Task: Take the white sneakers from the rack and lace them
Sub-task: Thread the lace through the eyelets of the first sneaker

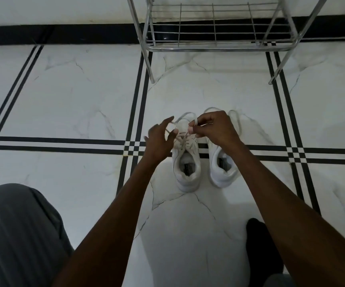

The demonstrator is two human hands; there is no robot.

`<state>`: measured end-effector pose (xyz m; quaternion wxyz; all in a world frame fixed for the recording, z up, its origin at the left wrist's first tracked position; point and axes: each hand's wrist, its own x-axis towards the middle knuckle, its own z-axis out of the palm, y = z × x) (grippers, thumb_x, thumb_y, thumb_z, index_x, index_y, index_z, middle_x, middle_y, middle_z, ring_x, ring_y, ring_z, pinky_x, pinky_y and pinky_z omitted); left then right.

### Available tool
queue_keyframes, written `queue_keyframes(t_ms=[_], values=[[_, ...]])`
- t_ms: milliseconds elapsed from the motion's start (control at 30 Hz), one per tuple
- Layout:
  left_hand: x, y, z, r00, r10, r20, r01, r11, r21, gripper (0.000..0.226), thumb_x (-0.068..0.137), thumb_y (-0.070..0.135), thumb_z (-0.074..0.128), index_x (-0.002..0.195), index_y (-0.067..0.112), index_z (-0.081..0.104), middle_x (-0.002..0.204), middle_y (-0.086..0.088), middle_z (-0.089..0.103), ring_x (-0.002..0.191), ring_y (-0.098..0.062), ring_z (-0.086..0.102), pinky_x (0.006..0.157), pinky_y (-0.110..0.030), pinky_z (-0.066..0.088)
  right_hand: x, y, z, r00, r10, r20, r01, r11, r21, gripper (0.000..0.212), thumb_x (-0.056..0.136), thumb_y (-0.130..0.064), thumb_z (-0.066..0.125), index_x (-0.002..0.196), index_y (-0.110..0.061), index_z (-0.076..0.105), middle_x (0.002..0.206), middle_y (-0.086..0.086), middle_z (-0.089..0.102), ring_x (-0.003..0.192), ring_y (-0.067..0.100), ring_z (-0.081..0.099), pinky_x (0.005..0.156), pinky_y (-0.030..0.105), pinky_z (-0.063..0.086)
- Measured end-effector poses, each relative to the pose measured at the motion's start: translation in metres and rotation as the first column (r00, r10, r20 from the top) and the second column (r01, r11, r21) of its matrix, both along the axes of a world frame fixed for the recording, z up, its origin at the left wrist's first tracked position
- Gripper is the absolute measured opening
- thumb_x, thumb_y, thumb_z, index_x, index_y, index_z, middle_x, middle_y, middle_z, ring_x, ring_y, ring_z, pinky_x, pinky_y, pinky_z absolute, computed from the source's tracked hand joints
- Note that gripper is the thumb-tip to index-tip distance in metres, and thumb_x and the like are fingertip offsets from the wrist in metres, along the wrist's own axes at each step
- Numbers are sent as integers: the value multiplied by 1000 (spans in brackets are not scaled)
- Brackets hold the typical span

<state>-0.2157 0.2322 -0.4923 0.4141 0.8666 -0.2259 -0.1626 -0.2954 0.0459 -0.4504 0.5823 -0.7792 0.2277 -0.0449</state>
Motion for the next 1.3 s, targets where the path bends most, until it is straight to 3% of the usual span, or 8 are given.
queue_keyframes(t_ms=[133, 300, 467, 667, 767, 867, 1100, 1300], values=[[19, 18, -15, 975, 103, 198, -141, 972, 187, 28, 92, 54, 54, 98, 31, 70, 118, -1, 71, 122, -31, 59, 108, -64, 37, 1, -3, -1, 997, -16, -71, 26, 989, 146, 17, 85, -21, 78, 86, -5, 78, 90, 18, 78, 88, 29, 77, 83, 47, 62], [14, 41, -4, 946, 296, 135, -313, 941, 128, 24, 100, 25, 58, 101, 8, 75, 114, -8, 69, 123, -32, 54, 107, -43, 32, -1, -16, -12, 956, -161, -245, 63, 928, -366, 37, 88, -33, 71, 74, 0, 76, 65, 14, 67, 66, 23, 61, 64, 30, 45], [0, 79, -22, 876, 480, 47, -441, 756, 483, 25, 95, 29, 64, 107, 8, 74, 138, -17, 50, 142, -46, 30, 120, -70, 17, -20, -15, -34, 966, -159, -206, 5, 803, -596, 57, 89, -22, 72, 41, -12, 41, 43, 4, 42, 47, 15, 39, 63, 29, 40], [-11, 59, -29, 944, 316, 94, -329, 878, 347, 28, 91, 32, 72, 117, 20, 71, 145, -9, 54, 144, -38, 38, 120, -62, 25, -21, -6, -36, 977, -198, -78, 119, 812, -572, 37, 71, -25, 88, 91, -6, 63, 100, 12, 56, 88, 21, 53, 74, 34, 46], [-18, 36, -25, 996, 74, 48, -79, 990, 116, 21, 88, 16, 77, 109, 11, 76, 120, -12, 73, 113, -29, 68, 98, -50, 55, -20, 0, -23, 980, 108, -169, -183, 821, -540, 33, 75, -9, 82, 106, -8, 72, 109, 13, 68, 99, 27, 64, 87, 38, 52], [-30, 14, -20, 998, 31, -47, -30, 999, 30, 22, 91, 7, 72, 113, 4, 75, 119, -17, 73, 112, -29, 68, 98, -47, 56, -20, 8, -25, 918, 198, -343, -372, 728, -575, 20, 85, -11, 71, 103, -17, 78, 108, 6, 76, 98, 26, 70, 89, 37, 53], [-29, 10, -32, 987, 118, -107, -106, 988, 111, 11, 94, 18, 69, 85, 23, 66, 90, 4, 74, 91, -21, 71, 86, -52, 59, -17, 19, -31, 902, 248, -355, -425, 662, -618, 26, 83, -1, 60, 97, -22, 67, 102, 2, 73, 99, 27, 66, 94, 48, 47], [-35, 9, -20, 997, 51, 52, -65, 944, 322, 20, 91, 0, 57, 104, 14, 55, 97, -4, 73, 95, -28, 67, 106, -56, 43, -17, 24, -30, 862, 275, -426, -490, 669, -559, 30, 81, 3, 55, 95, -24, 55, 109, 2, 66, 103, 26, 62, 101, 49, 35]])
